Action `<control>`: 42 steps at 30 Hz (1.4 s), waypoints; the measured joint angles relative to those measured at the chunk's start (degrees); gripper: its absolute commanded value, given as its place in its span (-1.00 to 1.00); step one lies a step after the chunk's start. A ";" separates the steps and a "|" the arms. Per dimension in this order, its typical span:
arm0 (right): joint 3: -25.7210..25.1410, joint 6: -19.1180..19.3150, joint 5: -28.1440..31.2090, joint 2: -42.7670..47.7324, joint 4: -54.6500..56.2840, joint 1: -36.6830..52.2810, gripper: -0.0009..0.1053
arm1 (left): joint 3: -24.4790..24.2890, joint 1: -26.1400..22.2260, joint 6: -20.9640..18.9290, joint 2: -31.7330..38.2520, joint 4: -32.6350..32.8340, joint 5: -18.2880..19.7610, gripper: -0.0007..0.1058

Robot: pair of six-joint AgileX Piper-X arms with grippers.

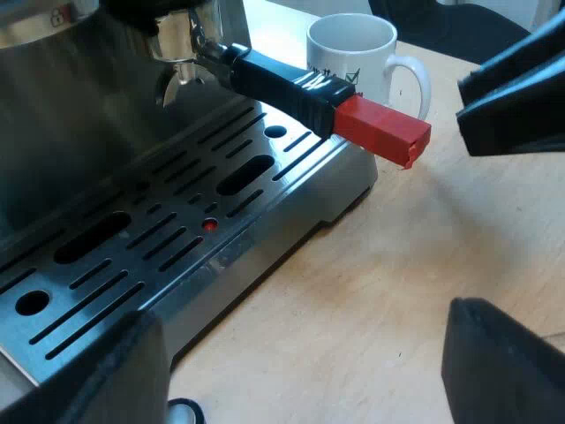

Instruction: Grind coffee beans and then tamp

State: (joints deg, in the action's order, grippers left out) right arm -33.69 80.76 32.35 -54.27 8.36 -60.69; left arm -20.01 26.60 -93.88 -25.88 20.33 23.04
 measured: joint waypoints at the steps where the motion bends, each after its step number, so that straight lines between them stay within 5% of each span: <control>1: 0.47 -0.10 0.94 0.00 -0.73 -0.29 -0.50 | 0.00 0.00 0.00 0.00 0.00 0.00 0.25; 5: 2.44 -0.20 5.77 0.00 -3.57 -4.59 -0.66 | 0.00 0.00 0.00 0.00 0.00 0.00 0.25; 15: 8.03 1.17 15.16 -1.61 -12.90 -12.98 -0.66 | 0.00 0.00 0.00 0.00 -0.07 0.00 0.25; 21: 9.33 4.99 16.12 -5.80 -22.53 -13.09 -0.66 | 0.00 0.00 0.00 0.00 -0.07 0.00 0.25; 34: 9.33 5.36 15.20 -8.30 -26.47 -13.09 -0.66 | 0.00 0.00 0.00 0.00 -0.07 0.00 0.25; 42: 9.33 5.36 21.18 -8.30 -27.53 -13.09 -0.78 | 0.00 0.00 0.00 0.00 -0.07 0.00 0.25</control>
State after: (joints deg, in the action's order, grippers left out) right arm -24.36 86.12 53.53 -62.57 -19.17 -73.78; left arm -20.01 26.60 -93.88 -25.88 20.26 23.04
